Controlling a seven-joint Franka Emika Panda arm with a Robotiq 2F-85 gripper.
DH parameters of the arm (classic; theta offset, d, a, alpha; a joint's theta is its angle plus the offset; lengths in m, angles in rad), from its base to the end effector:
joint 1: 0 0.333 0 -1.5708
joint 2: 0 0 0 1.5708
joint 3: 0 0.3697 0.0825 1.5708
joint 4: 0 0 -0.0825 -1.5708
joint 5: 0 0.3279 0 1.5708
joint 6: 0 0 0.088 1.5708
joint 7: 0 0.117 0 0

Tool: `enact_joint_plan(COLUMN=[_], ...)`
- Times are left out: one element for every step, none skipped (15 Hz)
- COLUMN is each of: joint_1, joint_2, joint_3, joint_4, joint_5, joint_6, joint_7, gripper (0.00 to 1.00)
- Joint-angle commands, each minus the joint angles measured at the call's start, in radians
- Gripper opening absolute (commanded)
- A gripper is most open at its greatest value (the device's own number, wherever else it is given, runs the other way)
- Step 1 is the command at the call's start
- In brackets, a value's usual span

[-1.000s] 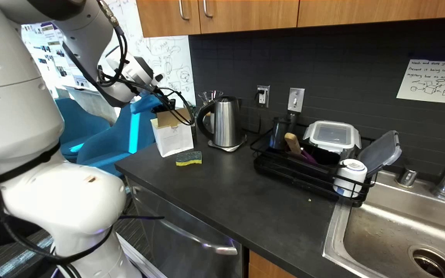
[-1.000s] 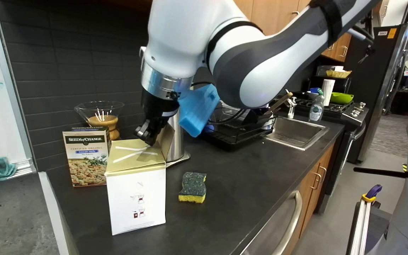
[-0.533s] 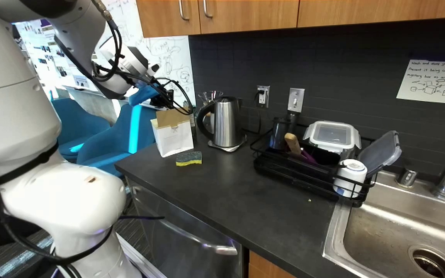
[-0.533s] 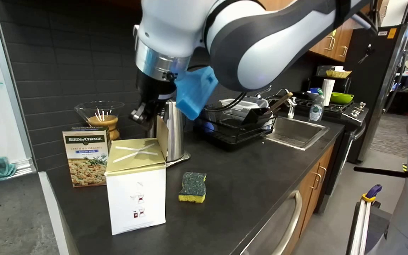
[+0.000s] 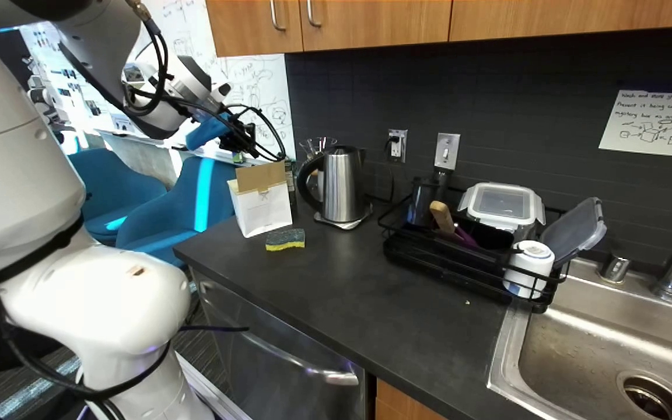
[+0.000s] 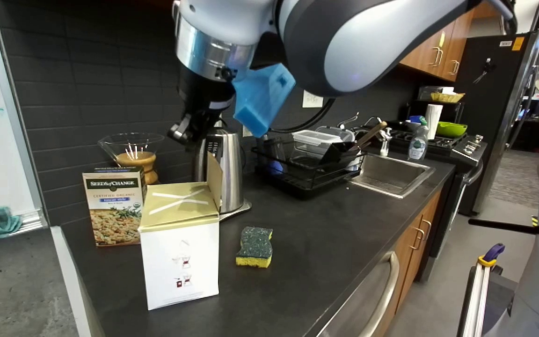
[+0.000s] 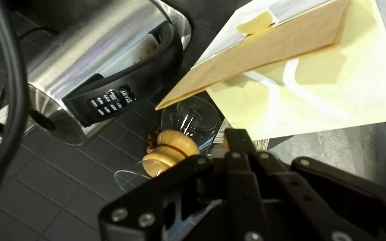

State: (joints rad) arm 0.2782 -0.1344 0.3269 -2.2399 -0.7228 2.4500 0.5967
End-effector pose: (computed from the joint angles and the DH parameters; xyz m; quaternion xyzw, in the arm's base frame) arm 0.3941 0.2759 0.5320 0.9155 0.2365 0.2880 0.1518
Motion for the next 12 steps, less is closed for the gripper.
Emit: enact_joint_plan(joint_1=[0.006, 0.007, 0.007, 0.008, 0.012, 0.008, 0.005, 0.003, -0.002, -0.005, -0.008, -0.012], joint_2=[-0.098, -0.117, -0.14, -0.164, -0.192, -0.215, -0.243, -0.27, -0.297, -0.329, -0.359, -0.397], joint_3=[0.018, 0.022, 0.028, 0.038, 0.045, 0.053, 0.057, 0.057, 0.058, 0.05, 0.043, 0.029], joint_4=[-0.027, -0.03, -0.034, -0.036, -0.041, -0.045, -0.058, -0.071, -0.087, -0.116, -0.14, -0.178], joint_5=[0.063, 0.09, 0.112, 0.129, 0.163, 0.18, 0.201, 0.227, 0.249, 0.274, 0.295, 0.32], joint_6=[-0.067, -0.087, -0.114, -0.147, -0.187, -0.222, -0.26, -0.297, -0.331, -0.359, -0.386, -0.406], joint_7=[-0.059, -0.075, -0.084, -0.087, -0.098, -0.1, -0.104, -0.113, -0.116, -0.119, -0.121, -0.126], gripper=[0.0, 0.0, 0.0, 0.0, 0.0, 0.0, 0.0, 0.0, 0.0, 0.0, 0.0, 0.0])
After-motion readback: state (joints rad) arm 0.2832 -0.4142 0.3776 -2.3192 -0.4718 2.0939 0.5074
